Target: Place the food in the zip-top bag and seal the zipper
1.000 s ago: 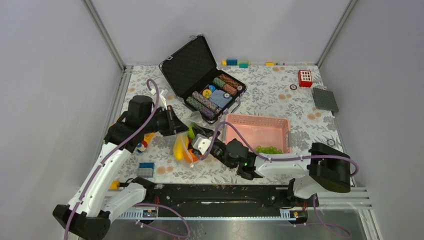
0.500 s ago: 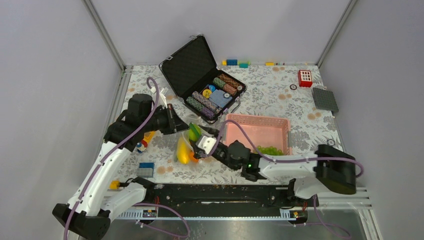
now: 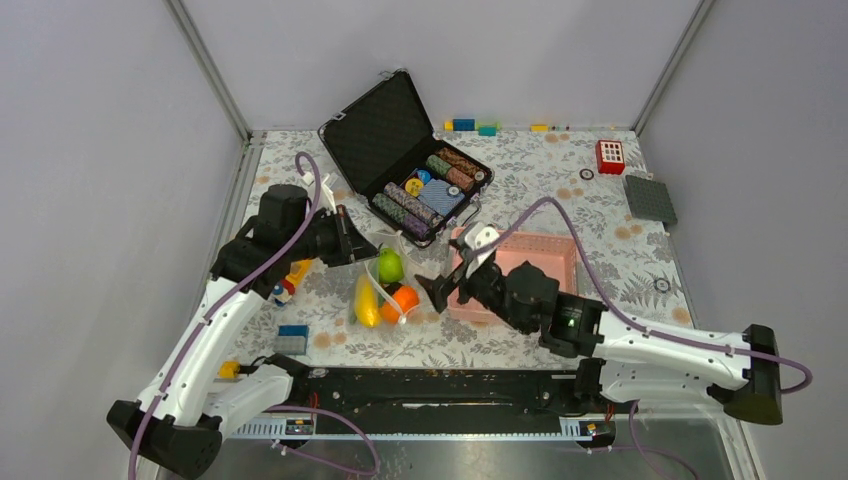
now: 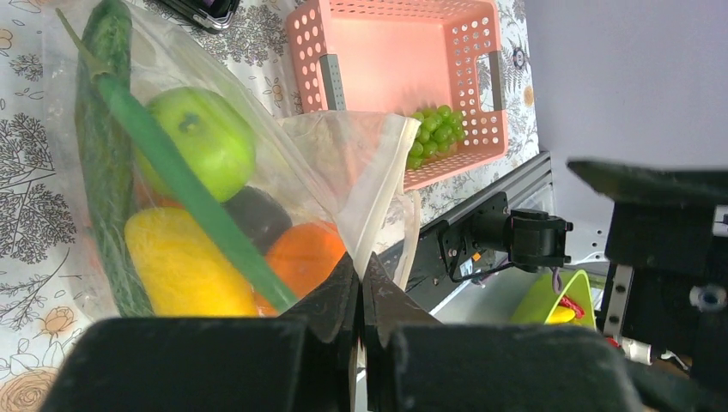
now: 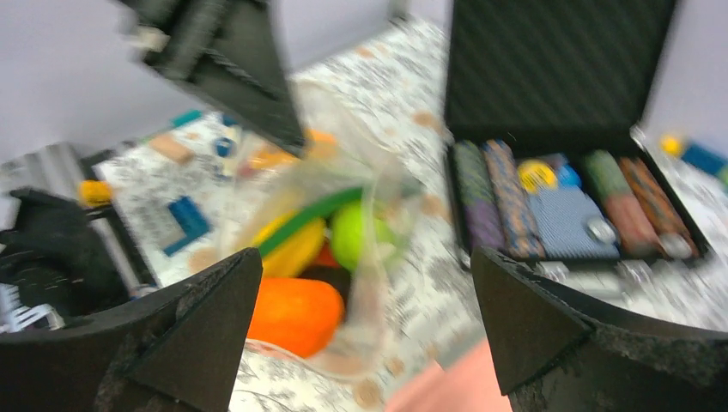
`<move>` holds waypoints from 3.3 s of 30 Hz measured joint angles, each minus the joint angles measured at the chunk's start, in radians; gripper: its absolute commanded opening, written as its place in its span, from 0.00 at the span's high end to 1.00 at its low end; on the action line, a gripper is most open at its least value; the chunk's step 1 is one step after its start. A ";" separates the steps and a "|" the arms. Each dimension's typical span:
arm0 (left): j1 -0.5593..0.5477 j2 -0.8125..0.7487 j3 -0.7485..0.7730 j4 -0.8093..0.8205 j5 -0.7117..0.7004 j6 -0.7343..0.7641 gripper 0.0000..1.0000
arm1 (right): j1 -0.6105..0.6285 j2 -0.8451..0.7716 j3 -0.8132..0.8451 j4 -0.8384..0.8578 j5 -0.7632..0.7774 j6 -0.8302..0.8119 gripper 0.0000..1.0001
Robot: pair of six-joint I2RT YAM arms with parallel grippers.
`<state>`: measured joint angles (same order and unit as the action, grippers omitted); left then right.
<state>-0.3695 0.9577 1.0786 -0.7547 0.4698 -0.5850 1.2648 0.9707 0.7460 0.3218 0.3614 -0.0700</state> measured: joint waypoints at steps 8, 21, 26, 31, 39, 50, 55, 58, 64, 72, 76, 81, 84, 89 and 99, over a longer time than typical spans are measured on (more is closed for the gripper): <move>0.000 0.010 0.000 0.000 0.003 0.016 1.00 | -0.369 -0.002 0.124 -0.511 -0.005 0.277 0.00; 0.000 0.040 0.020 -0.008 0.028 0.039 1.00 | -0.699 0.040 0.163 -0.991 -0.084 0.683 0.00; 0.000 0.058 0.020 -0.008 0.051 0.042 1.00 | -0.738 0.096 0.122 -1.038 -0.121 0.839 0.00; -0.001 0.082 0.020 -0.006 0.074 0.042 1.00 | -0.767 0.162 0.095 -1.046 -0.116 0.985 0.00; -0.001 0.101 0.007 0.006 0.102 0.041 1.00 | -0.794 0.188 0.002 -1.035 -0.112 1.186 0.00; -0.001 0.119 0.007 0.006 0.110 0.042 1.00 | -0.818 0.303 -0.024 -0.973 -0.121 1.252 0.00; -0.001 0.128 0.007 0.008 0.110 0.042 1.00 | -0.820 0.317 -0.041 -0.888 -0.114 1.238 0.00; -0.001 0.134 0.005 0.009 0.110 0.042 1.00 | -0.821 0.322 -0.034 -0.833 -0.099 1.207 0.00; -0.001 0.139 -0.003 0.008 0.110 0.042 1.00 | -0.821 0.349 -0.008 -0.792 -0.050 1.189 0.00; 0.001 0.147 -0.006 0.008 0.110 0.042 1.00 | -0.821 0.460 0.033 -0.824 -0.015 1.227 0.00; 0.002 0.147 -0.006 0.008 0.110 0.043 1.00 | -0.821 0.480 0.038 -0.832 0.005 1.262 0.00; 0.002 0.152 -0.007 0.008 0.111 0.045 1.00 | -0.821 0.490 0.040 -0.835 0.017 1.276 0.19; 0.001 0.157 -0.008 0.008 0.111 0.046 1.00 | -0.821 0.487 0.034 -0.832 0.020 1.266 0.40; 0.002 0.158 -0.008 0.008 0.111 0.047 1.00 | -0.821 0.446 -0.006 -0.802 0.010 1.241 0.60; 0.001 0.160 -0.008 0.008 0.111 0.053 1.00 | -0.822 0.404 -0.040 -0.723 -0.063 1.199 0.91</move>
<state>-0.3683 1.1175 1.0710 -0.7467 0.5804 -0.5316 0.4431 1.3743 0.7055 -0.4011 0.2981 1.1290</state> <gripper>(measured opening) 0.009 0.280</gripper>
